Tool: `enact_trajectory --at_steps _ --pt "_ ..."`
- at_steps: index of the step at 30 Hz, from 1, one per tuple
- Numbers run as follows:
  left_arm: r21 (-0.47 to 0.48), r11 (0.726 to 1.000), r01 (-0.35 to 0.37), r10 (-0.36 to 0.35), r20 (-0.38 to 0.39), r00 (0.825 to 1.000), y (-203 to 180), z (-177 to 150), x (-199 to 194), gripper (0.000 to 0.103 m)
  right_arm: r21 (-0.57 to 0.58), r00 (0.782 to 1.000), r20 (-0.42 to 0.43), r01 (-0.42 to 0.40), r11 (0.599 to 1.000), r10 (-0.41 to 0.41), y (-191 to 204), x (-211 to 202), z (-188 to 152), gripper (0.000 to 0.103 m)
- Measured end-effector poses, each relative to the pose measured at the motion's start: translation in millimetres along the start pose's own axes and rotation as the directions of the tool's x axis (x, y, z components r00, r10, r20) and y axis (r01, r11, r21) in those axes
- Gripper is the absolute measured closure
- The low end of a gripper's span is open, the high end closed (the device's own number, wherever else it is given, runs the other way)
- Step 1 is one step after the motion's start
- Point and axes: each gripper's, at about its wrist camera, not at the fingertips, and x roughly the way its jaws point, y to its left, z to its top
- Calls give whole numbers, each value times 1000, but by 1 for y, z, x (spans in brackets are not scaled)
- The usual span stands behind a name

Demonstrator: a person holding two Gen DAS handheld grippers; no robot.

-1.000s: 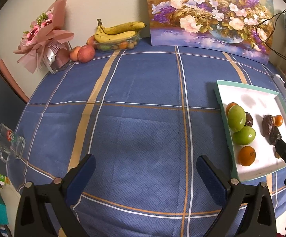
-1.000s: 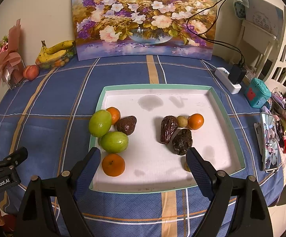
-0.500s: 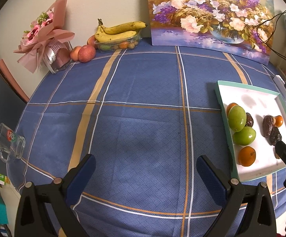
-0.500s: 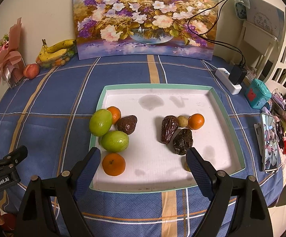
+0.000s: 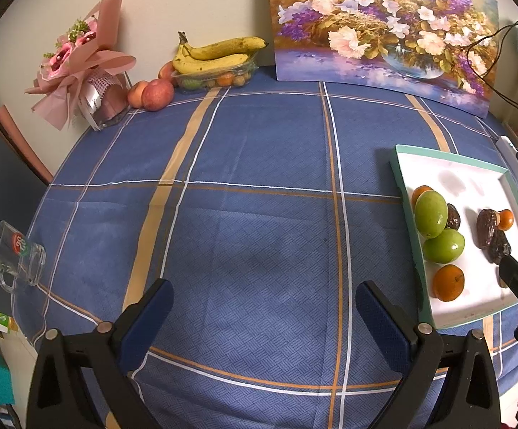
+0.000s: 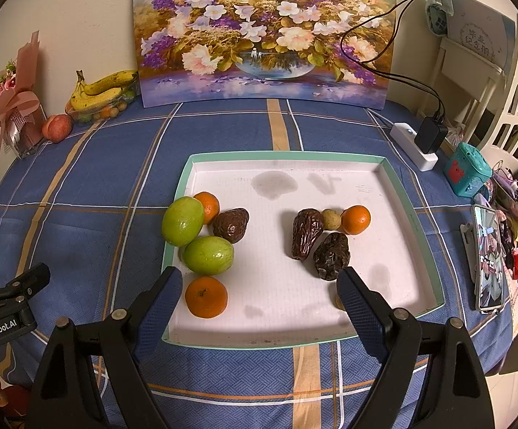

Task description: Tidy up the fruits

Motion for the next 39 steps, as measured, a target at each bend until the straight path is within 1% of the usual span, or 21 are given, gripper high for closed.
enact_trajectory --at_steps 24,39 --pt "0 1000 9 -9 -4 1000 -2 -1 1 0 0 1000 -1 0 1000 0 0 0 0 14" --pt "0 1000 2 -2 0 1000 -3 0 -2 0 0 1000 -2 0 1000 0 0 0 0 14"
